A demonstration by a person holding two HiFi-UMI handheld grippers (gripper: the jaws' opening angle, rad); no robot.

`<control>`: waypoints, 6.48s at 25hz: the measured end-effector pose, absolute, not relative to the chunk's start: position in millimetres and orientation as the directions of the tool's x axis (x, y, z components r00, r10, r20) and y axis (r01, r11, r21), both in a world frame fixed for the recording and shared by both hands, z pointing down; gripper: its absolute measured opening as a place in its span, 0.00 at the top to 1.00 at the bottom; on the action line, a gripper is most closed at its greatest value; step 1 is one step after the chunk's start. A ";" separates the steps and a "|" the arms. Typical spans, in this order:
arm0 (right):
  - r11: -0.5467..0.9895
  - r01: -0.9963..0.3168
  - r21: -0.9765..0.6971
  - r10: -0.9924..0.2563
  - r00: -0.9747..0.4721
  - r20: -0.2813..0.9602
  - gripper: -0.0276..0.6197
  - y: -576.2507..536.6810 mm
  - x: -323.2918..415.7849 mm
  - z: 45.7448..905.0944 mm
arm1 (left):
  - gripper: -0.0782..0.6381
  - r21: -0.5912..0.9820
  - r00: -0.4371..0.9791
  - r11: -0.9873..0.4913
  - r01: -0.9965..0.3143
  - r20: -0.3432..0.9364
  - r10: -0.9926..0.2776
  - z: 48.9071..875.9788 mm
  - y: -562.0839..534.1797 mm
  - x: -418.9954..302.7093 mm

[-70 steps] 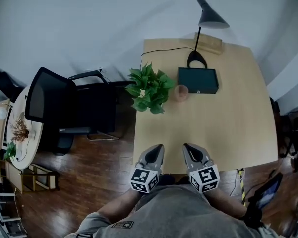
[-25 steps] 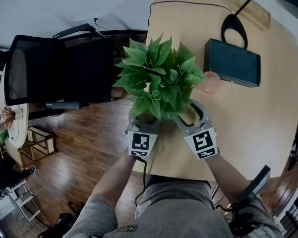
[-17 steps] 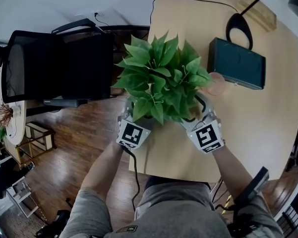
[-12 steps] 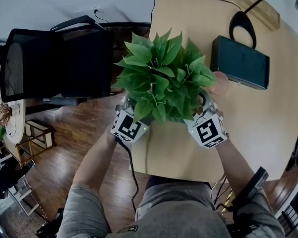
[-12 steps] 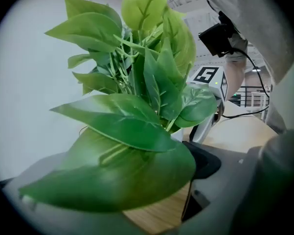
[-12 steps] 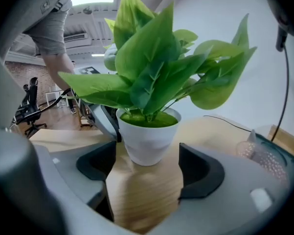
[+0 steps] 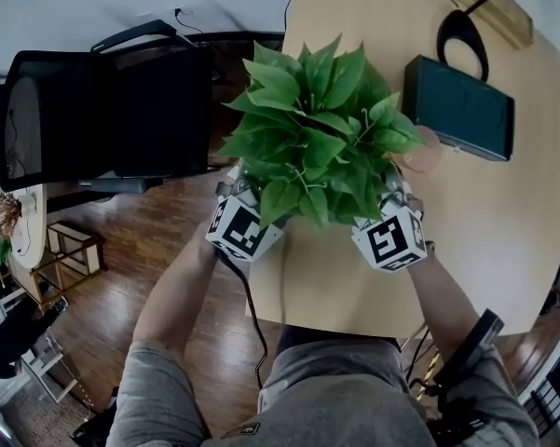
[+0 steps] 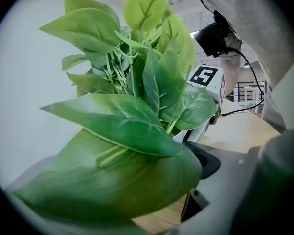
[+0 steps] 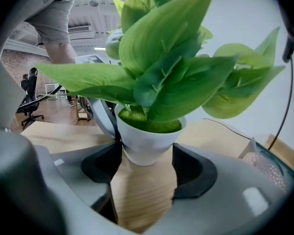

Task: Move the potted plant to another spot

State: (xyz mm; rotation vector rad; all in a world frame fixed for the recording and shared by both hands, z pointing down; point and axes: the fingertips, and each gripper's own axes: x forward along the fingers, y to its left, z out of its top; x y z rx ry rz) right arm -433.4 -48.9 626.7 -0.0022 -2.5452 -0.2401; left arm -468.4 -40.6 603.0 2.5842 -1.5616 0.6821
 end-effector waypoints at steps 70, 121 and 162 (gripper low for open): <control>0.920 -0.161 0.357 -0.317 -0.841 0.438 0.45 -184.1 2.7 382.4 | 0.32 -0.209 0.669 -0.691 -0.692 0.175 -0.722 363.5 -181.0 -26.6; 0.990 0.001 0.144 -0.093 -0.762 0.641 0.46 -394.7 -40.2 612.0 | 0.34 -0.157 0.359 -0.466 -0.871 0.445 -0.820 587.7 -387.8 -72.5; 0.981 -0.184 0.061 -0.185 -0.785 0.591 0.54 -403.6 -15.4 627.4 | 0.37 0.037 0.290 -0.304 -0.952 0.421 -0.859 630.4 -371.8 -80.5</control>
